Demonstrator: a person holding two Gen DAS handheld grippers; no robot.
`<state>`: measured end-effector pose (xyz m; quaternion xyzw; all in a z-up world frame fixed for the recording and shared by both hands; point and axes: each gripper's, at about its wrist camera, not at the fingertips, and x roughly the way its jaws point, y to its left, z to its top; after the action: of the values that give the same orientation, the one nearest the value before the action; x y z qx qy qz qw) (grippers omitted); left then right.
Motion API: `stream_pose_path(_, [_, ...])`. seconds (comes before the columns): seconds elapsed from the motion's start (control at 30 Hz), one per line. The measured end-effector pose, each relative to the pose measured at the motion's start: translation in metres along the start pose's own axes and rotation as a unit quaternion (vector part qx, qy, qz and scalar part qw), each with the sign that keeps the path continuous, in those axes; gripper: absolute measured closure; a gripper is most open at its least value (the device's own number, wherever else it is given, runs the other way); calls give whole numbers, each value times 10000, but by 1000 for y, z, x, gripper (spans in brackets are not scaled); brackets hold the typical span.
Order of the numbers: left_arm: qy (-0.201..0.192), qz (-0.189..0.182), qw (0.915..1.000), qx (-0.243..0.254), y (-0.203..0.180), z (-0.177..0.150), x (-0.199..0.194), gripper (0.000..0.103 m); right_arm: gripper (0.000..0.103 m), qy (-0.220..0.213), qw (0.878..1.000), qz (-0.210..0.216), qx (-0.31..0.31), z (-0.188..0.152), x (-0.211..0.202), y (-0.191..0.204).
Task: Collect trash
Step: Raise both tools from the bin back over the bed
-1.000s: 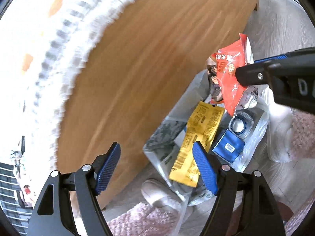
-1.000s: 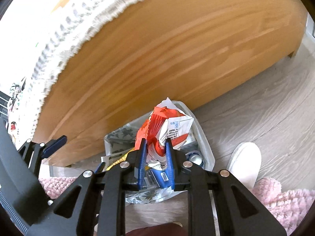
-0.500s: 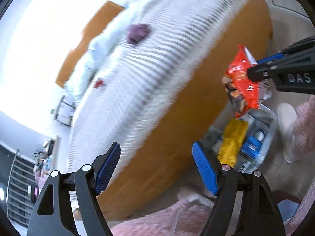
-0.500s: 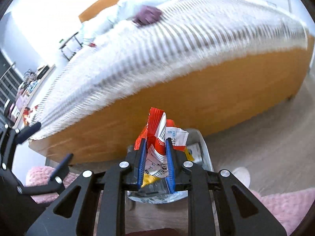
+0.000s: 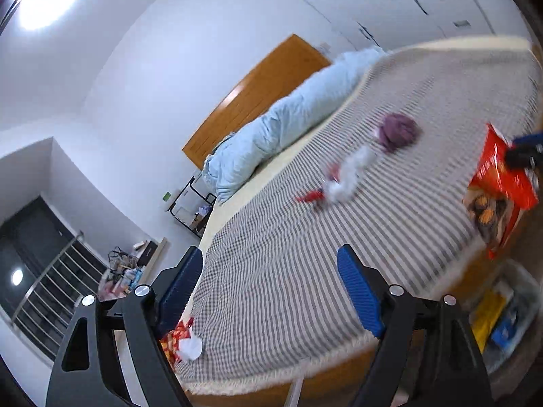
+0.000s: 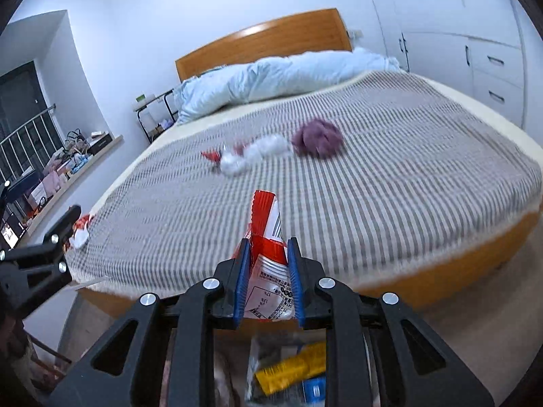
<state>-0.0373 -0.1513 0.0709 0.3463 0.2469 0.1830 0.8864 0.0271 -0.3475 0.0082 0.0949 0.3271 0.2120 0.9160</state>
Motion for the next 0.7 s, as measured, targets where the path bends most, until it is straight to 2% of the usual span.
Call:
stream_pose_path(0.17, [-63, -165, 9992, -355, 16, 23, 32, 24, 83, -9, 9996, 251, 98, 24, 11, 3])
stream_pose_path(0.27, [-132, -227, 9986, -458, 18, 27, 46, 24, 84, 143, 9995, 278, -110, 12, 2, 4])
stream_pose_path(0.37, [-143, -375, 9973, -613, 15, 19, 57, 24, 84, 442, 9985, 62, -326, -20, -8, 2])
stream_pose_path(0.43, [-117, -489, 9967, -642, 10, 13, 60, 24, 84, 831, 9959, -97, -330, -49, -4, -5])
stream_pose_path(0.5, [-82, -560, 9965, -620, 4, 6, 62, 24, 84, 1354, 9902, -289, -210, -83, 16, -18])
stream_pose_path(0.63, [-1, -659, 9959, -618, -4, -5, 67, 24, 82, 2088, 9747, -760, -226, -131, 73, -35])
stream_pose_path(0.7, [53, -656, 9957, -648, -3, -10, 70, 24, 69, 2374, 9664, -945, -267, -144, 98, -42])
